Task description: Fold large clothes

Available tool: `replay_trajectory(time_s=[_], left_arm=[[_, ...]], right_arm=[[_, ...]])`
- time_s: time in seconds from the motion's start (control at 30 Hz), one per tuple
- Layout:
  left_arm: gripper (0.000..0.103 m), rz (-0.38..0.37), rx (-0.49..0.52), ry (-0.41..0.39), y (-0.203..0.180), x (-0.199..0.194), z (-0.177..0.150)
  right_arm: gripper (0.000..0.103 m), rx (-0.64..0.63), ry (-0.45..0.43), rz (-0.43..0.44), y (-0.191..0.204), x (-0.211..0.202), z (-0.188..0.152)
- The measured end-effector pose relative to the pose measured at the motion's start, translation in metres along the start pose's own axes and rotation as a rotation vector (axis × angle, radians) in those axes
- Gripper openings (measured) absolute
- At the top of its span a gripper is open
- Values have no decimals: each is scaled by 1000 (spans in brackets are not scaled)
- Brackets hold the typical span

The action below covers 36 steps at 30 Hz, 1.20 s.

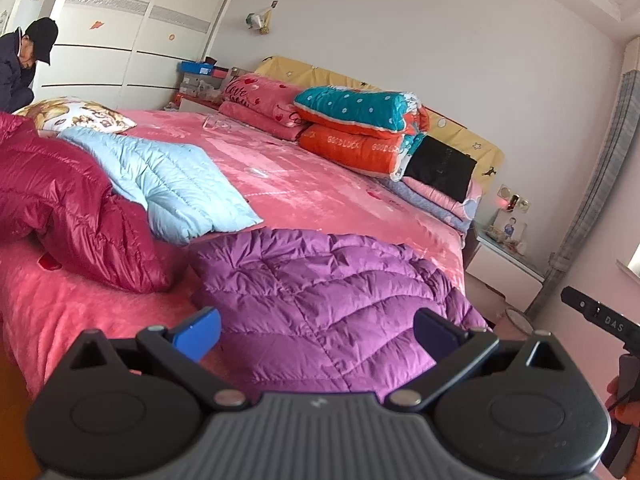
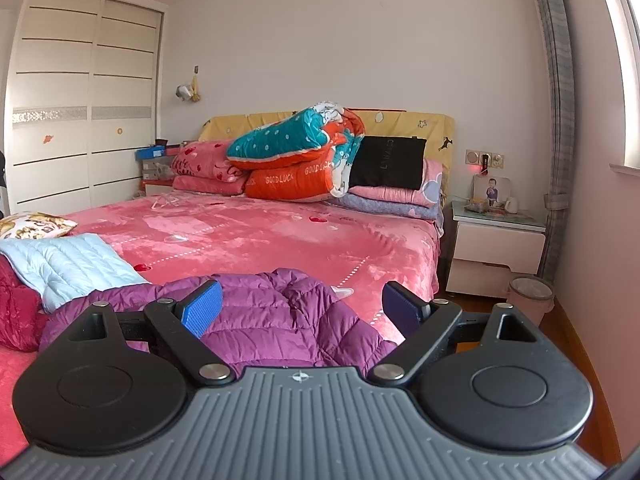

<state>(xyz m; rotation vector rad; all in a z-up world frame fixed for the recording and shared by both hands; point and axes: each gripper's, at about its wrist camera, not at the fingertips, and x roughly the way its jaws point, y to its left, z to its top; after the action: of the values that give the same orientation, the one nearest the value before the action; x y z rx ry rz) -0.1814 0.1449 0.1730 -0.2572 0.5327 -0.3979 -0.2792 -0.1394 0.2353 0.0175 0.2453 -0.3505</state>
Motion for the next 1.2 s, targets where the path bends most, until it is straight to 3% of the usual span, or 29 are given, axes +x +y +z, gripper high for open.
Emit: replay_trajectory(time_s=[0.27, 0.5, 0.7, 0.87, 0.97, 1.2], left_arm=[[102, 36, -41, 41, 15, 22, -6], [102, 22, -142, 94, 38, 53, -12], [102, -24, -253, 129, 61, 86, -8], [102, -109, -365, 180, 88, 128, -4], [101, -201, -445, 232, 106, 162, -5], [100, -310, -600, 285, 143, 200, -13]], right_arm=[[103, -9, 26, -2, 0, 15, -3], [103, -39, 69, 11, -3, 43, -9], [103, 32, 163, 150, -31, 89, -13], [103, 163, 279, 290, -82, 160, -8], [103, 234, 361, 338, -117, 216, -11], [103, 543, 555, 469, -191, 350, -47]])
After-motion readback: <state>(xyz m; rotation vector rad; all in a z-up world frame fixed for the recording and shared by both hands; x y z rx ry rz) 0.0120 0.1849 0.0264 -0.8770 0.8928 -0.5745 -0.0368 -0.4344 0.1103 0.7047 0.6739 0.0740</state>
